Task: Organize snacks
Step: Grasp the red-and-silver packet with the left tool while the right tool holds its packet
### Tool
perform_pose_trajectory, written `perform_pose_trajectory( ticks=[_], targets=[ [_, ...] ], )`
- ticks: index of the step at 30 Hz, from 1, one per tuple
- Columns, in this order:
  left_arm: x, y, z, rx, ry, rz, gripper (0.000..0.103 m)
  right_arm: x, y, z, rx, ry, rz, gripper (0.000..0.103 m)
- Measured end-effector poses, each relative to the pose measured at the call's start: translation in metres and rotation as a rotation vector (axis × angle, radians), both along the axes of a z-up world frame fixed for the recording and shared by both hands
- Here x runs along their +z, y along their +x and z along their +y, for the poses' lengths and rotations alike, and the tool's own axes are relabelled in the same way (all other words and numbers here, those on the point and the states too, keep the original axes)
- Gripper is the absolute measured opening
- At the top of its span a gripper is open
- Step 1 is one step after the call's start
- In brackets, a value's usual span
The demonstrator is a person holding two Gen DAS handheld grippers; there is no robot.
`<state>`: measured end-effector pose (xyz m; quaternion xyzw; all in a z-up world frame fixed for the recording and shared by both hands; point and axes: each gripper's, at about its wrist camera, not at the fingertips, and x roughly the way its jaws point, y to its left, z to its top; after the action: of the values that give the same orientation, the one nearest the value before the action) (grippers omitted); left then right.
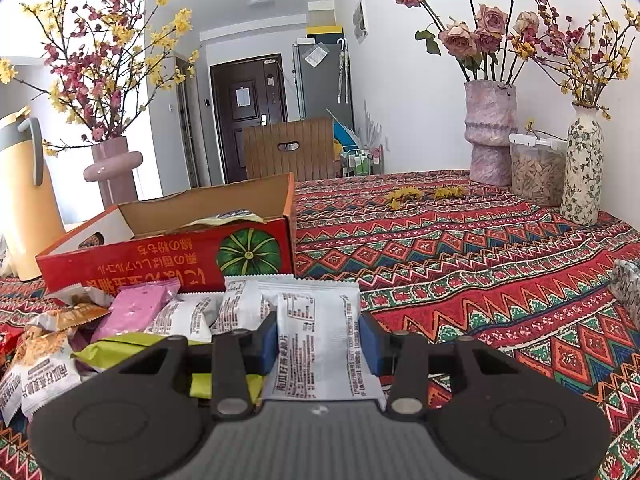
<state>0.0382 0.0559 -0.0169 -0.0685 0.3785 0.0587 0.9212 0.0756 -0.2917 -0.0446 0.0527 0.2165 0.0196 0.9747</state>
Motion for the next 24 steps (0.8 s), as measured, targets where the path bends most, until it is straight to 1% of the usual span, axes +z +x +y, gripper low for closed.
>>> perform_pose_trajectory(
  ticks=[7, 8, 9, 12, 14, 15, 16, 18, 19, 20, 21, 22, 23, 24],
  targets=[
    [0.0051, -0.0008, -0.0002, -0.017, 0.007, -0.032, 0.055, 0.0012, -0.0016, 0.0020, -0.003, -0.002, -0.009, 0.041],
    [0.0062, -0.0013, -0.0005, -0.020, 0.008, -0.040, 0.045, 0.0013, -0.0019, 0.0023, -0.003, -0.003, -0.010, 0.041],
    [0.0077, -0.0016, -0.0008, -0.030, 0.006, -0.045, 0.032, 0.0013, -0.0019, 0.0023, -0.003, -0.003, -0.010, 0.041],
    [0.0096, -0.0006, -0.0009, -0.030, 0.008, -0.050, 0.033, 0.0013, -0.0019, 0.0030, -0.003, -0.004, -0.011, 0.041],
    [0.0070, 0.0011, -0.0010, -0.024, 0.012, -0.042, 0.036, 0.0013, -0.0019, 0.0035, -0.004, -0.004, -0.012, 0.041],
    [0.0057, 0.0016, -0.0007, -0.022, 0.012, -0.040, 0.040, 0.0013, -0.0018, 0.0035, -0.004, -0.003, -0.012, 0.041],
    [0.0047, 0.0015, -0.0002, -0.021, 0.013, -0.040, 0.042, 0.0013, -0.0017, 0.0036, -0.003, -0.004, -0.012, 0.041],
    [0.0040, 0.0016, 0.0011, -0.015, 0.021, -0.043, 0.052, 0.0015, -0.0014, 0.0041, -0.002, -0.005, -0.012, 0.041],
    [0.0041, 0.0017, 0.0017, -0.013, 0.024, -0.046, 0.054, 0.0014, -0.0015, 0.0041, -0.002, -0.004, -0.012, 0.041],
    [0.0041, 0.0017, 0.0023, -0.012, 0.028, -0.049, 0.060, 0.0014, -0.0016, 0.0042, -0.002, -0.004, -0.012, 0.041],
    [0.0042, 0.0011, 0.0030, -0.009, 0.035, -0.053, 0.069, 0.0014, -0.0017, 0.0042, -0.003, -0.004, -0.013, 0.041],
    [0.0041, 0.0008, 0.0030, -0.008, 0.047, -0.059, 0.073, 0.0014, -0.0016, 0.0042, -0.003, -0.004, -0.013, 0.041],
    [0.0036, 0.0010, 0.0025, -0.010, 0.061, -0.061, 0.083, 0.0014, -0.0016, 0.0042, -0.002, -0.004, -0.012, 0.041],
    [0.0025, 0.0016, 0.0021, -0.012, 0.076, -0.060, 0.087, 0.0014, -0.0013, 0.0045, -0.002, -0.005, -0.012, 0.041]
  ],
)
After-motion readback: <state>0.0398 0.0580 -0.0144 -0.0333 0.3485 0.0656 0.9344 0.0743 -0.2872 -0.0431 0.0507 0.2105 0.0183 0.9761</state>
